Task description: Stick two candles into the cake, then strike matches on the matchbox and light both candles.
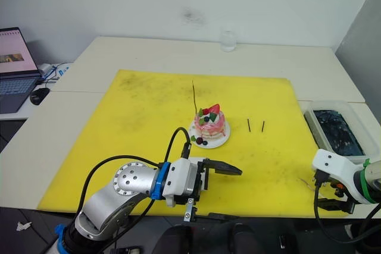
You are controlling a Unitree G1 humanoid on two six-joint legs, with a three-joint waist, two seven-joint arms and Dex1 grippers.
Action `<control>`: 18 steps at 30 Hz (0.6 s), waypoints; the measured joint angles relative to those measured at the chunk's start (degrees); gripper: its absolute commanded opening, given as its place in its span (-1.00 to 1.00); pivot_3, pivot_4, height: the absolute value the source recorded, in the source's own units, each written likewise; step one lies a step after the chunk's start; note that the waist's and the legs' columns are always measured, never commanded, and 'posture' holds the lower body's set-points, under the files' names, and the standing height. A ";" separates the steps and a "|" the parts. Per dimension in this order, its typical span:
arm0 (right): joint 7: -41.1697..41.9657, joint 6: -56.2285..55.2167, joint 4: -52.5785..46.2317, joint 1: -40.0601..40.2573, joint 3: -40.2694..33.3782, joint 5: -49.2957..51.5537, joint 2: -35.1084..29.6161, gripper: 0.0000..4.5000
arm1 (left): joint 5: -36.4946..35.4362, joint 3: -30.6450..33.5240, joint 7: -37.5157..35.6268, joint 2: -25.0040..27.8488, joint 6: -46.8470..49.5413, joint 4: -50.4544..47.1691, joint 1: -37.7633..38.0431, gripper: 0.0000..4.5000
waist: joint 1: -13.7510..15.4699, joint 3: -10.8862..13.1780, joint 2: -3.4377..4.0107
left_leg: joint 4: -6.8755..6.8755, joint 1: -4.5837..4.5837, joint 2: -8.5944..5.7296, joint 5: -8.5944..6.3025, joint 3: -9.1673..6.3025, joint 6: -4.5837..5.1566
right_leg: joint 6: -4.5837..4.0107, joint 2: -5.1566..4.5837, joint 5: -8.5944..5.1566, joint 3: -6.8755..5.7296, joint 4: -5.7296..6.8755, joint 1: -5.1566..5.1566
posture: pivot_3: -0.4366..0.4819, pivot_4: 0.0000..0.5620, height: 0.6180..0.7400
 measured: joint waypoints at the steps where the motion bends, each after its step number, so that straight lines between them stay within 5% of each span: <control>1: -0.03 -0.07 -0.03 0.28 0.00 -0.02 0.03 0.49 | 0.00 -0.21 0.26 -0.02 0.09 -0.05 0.05 1.00 | 0.00 0.00 0.00 | 0.00 0.00 0.00 0.00 0.00 0.00 | 0.00 0.00 0.00 0.00 0.00 0.00 | -0.05 -0.47 1.00; 10: -1.05 -0.14 -0.77 -0.42 2.08 -0.02 0.86 -0.97 | -0.75 -0.24 0.60 -0.18 0.75 -0.16 0.09 1.00 | -0.02 0.00 0.00 | 0.01 0.02 0.00 0.00 0.00 0.00 | 0.01 0.01 0.00 0.00 0.01 0.01 | -0.05 -0.47 1.00; 18: -0.69 -0.07 -0.20 -1.12 2.29 0.12 0.83 -0.99 | -1.25 -0.24 1.45 -0.62 1.34 -0.15 -0.34 1.00 | -0.02 0.00 0.00 | 0.01 0.02 0.00 0.00 0.00 0.00 | 0.01 0.01 0.01 0.01 0.01 0.01 | -0.05 -0.47 1.00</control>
